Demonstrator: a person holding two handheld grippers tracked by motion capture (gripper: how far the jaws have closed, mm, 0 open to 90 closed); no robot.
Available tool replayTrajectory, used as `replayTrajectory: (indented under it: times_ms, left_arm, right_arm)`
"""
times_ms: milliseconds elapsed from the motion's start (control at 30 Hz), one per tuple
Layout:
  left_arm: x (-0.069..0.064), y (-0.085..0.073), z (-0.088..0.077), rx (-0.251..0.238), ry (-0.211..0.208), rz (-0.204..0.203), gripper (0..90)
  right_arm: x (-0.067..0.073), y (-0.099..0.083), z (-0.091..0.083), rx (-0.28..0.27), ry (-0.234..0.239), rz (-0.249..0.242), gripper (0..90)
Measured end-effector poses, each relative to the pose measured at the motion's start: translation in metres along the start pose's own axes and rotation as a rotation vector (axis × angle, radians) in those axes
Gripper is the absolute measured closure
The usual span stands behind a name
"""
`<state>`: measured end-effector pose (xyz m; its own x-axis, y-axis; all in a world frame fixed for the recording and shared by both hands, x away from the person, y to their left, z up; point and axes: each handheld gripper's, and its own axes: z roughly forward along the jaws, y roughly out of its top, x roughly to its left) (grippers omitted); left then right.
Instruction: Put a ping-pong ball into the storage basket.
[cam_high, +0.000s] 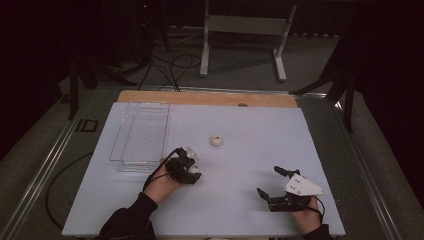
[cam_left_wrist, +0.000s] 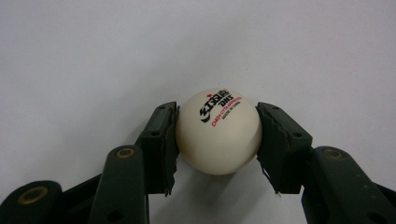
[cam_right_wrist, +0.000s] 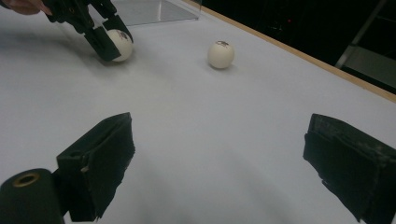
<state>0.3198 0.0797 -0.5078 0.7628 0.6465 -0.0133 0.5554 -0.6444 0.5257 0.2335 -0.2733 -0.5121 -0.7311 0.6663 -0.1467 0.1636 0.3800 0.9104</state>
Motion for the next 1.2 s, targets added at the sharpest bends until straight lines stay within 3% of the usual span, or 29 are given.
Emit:
replayTrajectory:
  times_ms: [133,733,1200]
  left_arm:
    - [-0.001,0.003,-0.006,0.016,-0.034,0.019,52.2]
    - [-0.006,0.012,-0.028,0.049,-0.088,0.079,52.3]
    - [-0.005,0.018,-0.048,0.042,-0.120,0.102,52.3]
  right_arm:
    - [0.000,0.000,0.000,0.000,0.001,-0.001,8.6]
    - [0.000,0.000,0.000,-0.002,0.001,0.002,8.7]
    - [0.000,0.001,-0.002,-0.016,-0.008,0.008,9.0]
